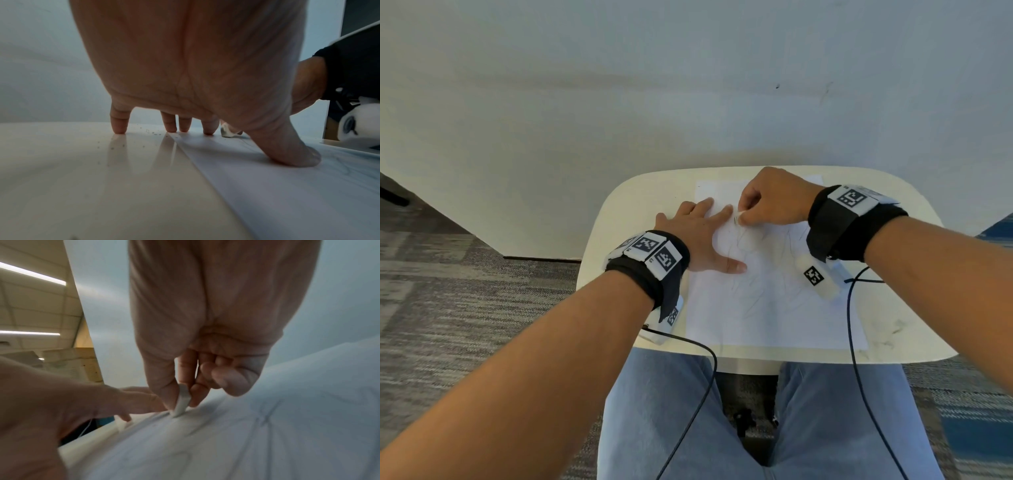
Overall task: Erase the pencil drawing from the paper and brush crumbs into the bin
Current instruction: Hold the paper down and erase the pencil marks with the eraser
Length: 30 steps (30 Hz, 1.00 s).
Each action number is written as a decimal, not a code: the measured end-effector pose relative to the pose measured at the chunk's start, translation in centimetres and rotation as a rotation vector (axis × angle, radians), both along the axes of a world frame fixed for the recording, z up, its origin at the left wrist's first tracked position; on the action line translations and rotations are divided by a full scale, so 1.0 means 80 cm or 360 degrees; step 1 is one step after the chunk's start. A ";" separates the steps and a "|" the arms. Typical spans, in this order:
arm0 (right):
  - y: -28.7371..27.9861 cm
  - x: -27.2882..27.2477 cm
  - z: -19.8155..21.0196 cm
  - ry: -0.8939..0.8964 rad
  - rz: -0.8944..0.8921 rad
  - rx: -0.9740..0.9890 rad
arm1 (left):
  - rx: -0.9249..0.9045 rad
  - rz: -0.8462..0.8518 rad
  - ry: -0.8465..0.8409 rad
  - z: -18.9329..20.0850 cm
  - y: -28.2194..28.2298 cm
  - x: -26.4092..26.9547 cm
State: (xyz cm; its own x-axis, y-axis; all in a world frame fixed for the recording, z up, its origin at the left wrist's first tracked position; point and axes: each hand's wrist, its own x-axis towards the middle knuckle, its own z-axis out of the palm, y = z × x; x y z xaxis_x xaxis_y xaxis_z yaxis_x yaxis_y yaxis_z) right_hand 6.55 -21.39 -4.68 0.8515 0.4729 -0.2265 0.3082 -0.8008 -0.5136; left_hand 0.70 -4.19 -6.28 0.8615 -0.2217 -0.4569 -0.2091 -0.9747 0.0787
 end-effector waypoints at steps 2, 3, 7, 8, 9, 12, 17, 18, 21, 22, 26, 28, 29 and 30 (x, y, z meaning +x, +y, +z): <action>0.003 -0.008 0.003 0.0174 0.0151 -0.0062 | -0.0001 -0.0003 0.0003 0.000 -0.001 0.001; 0.003 -0.010 0.005 0.0224 0.0179 -0.0075 | 0.0001 -0.0004 0.0004 0.001 -0.001 0.000; -0.003 0.003 0.001 -0.0009 -0.0044 0.0019 | 0.0002 0.0001 -0.0002 0.002 -0.001 0.001; -0.003 0.002 0.000 0.0002 -0.0039 0.0025 | 0.0003 -0.0001 0.0001 0.001 -0.001 0.000; -0.002 -0.002 0.000 0.0058 0.0021 0.0006 | 0.0003 -0.0003 0.0001 0.001 -0.001 0.000; -0.002 -0.007 0.004 0.0211 0.0158 -0.0056 | 0.0017 -0.0007 0.0000 0.002 -0.001 0.000; -0.006 0.001 -0.001 0.0011 -0.0008 0.0023 | 0.0025 -0.0012 0.0004 0.003 -0.001 0.001; -0.004 -0.005 -0.001 0.0092 0.0078 -0.0002 | 0.0025 -0.0013 0.0006 0.003 -0.001 0.000; -0.006 -0.006 0.001 0.0156 0.0097 -0.0024 | 0.0021 -0.0010 0.0012 0.003 -0.002 0.000; -0.010 -0.001 0.000 0.0064 0.0014 -0.0011 | 0.0019 -0.0007 0.0011 0.003 -0.002 0.001; -0.008 -0.005 -0.002 0.0024 0.0057 -0.0033 | 0.0022 -0.0007 0.0012 0.002 -0.003 0.000; -0.009 -0.011 0.002 0.0166 0.0141 -0.0059 | 0.0023 -0.0007 0.0014 0.003 -0.003 0.000; -0.012 -0.007 0.003 0.0140 0.0098 -0.0060 | 0.0022 -0.0004 0.0017 0.003 -0.003 0.001; -0.016 -0.001 0.003 0.0061 0.0018 -0.0054 | 0.0020 0.0000 0.0018 0.003 -0.002 0.001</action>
